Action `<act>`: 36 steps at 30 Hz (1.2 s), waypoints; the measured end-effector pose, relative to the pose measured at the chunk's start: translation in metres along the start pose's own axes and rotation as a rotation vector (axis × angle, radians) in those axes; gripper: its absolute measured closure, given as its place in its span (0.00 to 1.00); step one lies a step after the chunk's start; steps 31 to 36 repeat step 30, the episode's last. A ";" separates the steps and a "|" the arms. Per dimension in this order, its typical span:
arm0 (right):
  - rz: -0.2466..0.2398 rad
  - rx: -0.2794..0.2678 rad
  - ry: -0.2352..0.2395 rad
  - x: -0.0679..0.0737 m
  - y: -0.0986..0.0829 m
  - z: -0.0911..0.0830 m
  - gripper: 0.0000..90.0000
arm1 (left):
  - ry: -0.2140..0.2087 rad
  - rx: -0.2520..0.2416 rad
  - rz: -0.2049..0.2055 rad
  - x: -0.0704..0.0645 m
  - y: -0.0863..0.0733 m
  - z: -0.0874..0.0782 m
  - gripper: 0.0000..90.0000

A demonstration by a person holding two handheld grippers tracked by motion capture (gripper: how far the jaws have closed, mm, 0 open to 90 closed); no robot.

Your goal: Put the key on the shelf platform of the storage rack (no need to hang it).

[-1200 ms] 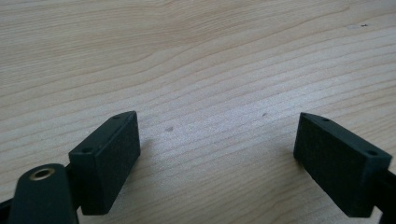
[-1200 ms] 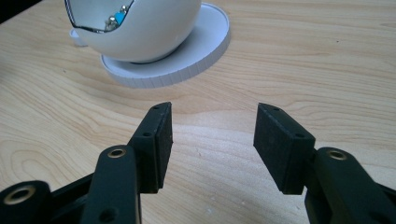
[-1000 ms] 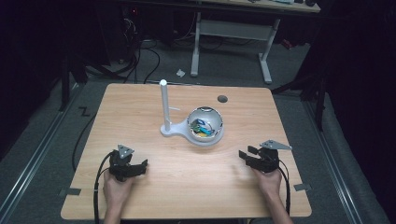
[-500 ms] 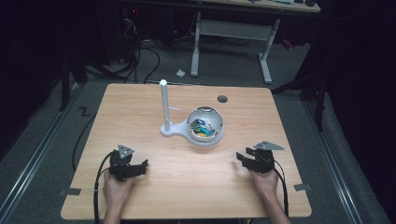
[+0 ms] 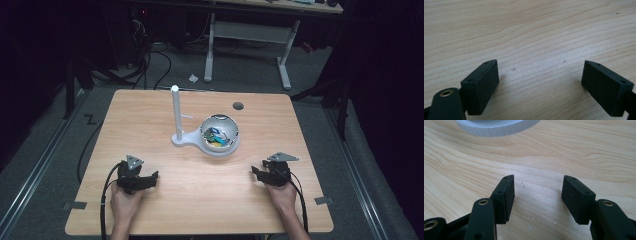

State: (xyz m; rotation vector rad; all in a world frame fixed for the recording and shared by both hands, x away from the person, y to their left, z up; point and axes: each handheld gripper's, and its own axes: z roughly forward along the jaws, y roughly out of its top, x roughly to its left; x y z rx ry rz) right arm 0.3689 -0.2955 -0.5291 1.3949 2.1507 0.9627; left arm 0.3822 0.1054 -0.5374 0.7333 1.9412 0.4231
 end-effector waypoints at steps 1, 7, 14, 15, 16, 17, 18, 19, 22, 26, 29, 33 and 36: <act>0.003 0.000 -0.001 0.000 0.000 0.000 0.49 | 0.000 0.000 -0.002 0.000 0.000 0.000 0.16; -0.028 0.000 -0.020 0.003 0.000 0.002 0.47 | -0.001 0.000 0.003 0.000 0.000 0.000 0.16; -0.043 0.009 -0.028 0.004 0.000 0.002 0.41 | 0.001 0.000 -0.003 0.000 0.000 0.000 0.16; -0.043 0.010 -0.029 0.004 0.000 0.002 0.40 | 0.000 0.001 0.000 0.000 0.000 0.000 0.16; -0.044 0.010 -0.029 0.004 0.000 0.002 0.40 | 0.000 0.001 -0.001 0.000 0.000 0.000 0.17; -0.042 0.011 -0.029 0.004 0.000 0.002 0.40 | 0.002 0.000 -0.006 0.000 0.000 0.000 0.17; -0.043 0.010 -0.030 0.004 0.000 0.002 0.40 | 0.000 0.001 -0.001 0.000 0.000 0.000 0.17; -0.043 0.010 -0.030 0.004 0.000 0.002 0.40 | 0.002 0.000 -0.004 0.000 0.000 0.000 0.16; -0.043 0.010 -0.030 0.004 0.000 0.002 0.40 | 0.003 0.001 -0.009 -0.001 0.000 0.000 0.16; -0.043 0.010 -0.030 0.004 0.000 0.002 0.40 | 0.002 0.001 -0.007 0.000 0.000 0.000 0.16; -0.043 0.010 -0.030 0.004 0.000 0.002 0.40 | 0.007 -0.001 -0.017 -0.001 0.000 0.000 0.17; -0.043 0.010 -0.030 0.004 0.000 0.002 0.40 | 0.004 -0.001 -0.010 -0.001 0.000 0.000 0.16; -0.043 0.010 -0.030 0.004 0.000 0.002 0.40 | 0.004 -0.001 -0.010 -0.001 0.000 0.000 0.16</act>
